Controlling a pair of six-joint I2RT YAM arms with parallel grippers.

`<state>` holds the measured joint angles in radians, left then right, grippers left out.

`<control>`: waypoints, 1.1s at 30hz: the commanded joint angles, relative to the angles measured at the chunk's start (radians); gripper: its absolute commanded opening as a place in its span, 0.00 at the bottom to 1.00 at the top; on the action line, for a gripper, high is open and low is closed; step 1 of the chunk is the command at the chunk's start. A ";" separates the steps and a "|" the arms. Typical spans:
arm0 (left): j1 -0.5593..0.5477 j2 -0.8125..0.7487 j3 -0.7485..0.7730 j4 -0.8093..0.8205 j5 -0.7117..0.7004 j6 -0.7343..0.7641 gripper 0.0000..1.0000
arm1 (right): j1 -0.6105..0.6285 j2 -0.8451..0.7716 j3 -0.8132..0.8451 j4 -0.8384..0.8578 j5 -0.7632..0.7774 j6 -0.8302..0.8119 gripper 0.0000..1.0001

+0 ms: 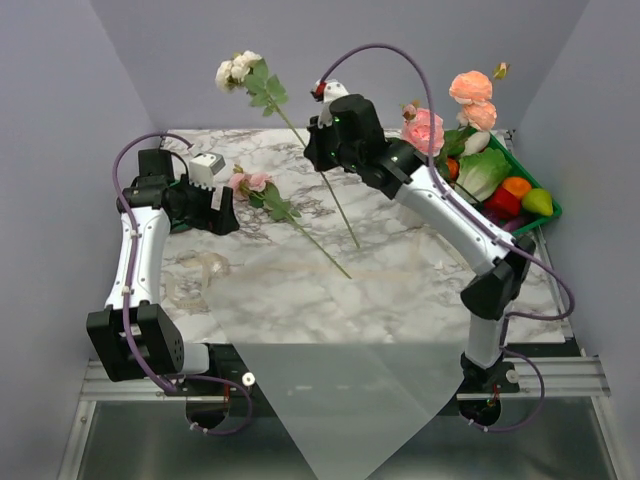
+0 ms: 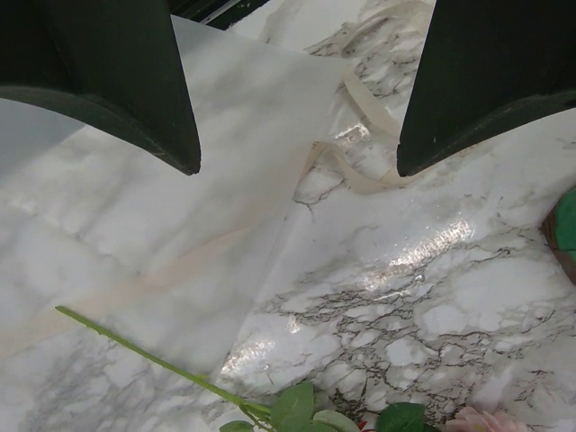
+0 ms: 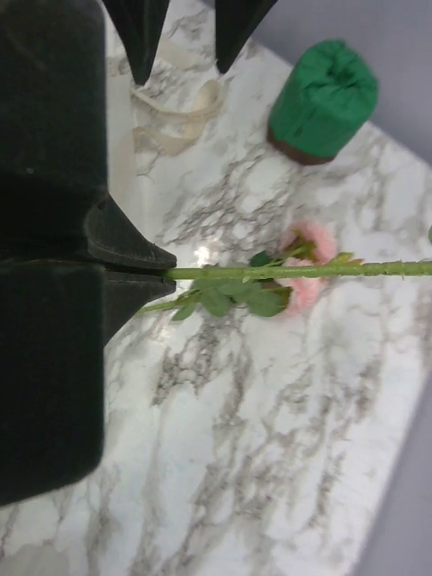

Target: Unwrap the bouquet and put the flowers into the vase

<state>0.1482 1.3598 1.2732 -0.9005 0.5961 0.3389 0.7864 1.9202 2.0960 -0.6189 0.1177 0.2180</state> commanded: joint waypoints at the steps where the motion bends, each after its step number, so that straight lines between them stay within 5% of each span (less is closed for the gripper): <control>1: 0.010 0.002 0.040 -0.018 0.027 -0.008 0.99 | 0.013 -0.222 -0.095 0.203 0.046 -0.113 0.01; 8: 0.010 0.004 0.057 -0.028 0.024 -0.015 0.99 | 0.020 -0.573 -0.381 0.667 0.036 -0.319 0.01; 15: 0.011 0.004 0.075 -0.037 0.025 -0.021 0.99 | 0.019 -0.791 -0.641 1.088 0.293 -0.610 0.01; 24: 0.011 0.013 0.087 -0.041 0.027 -0.021 0.99 | -0.042 -0.833 -0.911 1.565 0.428 -0.919 0.01; 33: 0.011 0.022 0.086 -0.038 0.024 -0.008 0.99 | -0.197 -0.756 -1.001 1.872 0.425 -0.887 0.01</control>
<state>0.1513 1.3712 1.3338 -0.9249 0.5968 0.3252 0.6605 1.1465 1.0943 1.0290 0.5037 -0.6899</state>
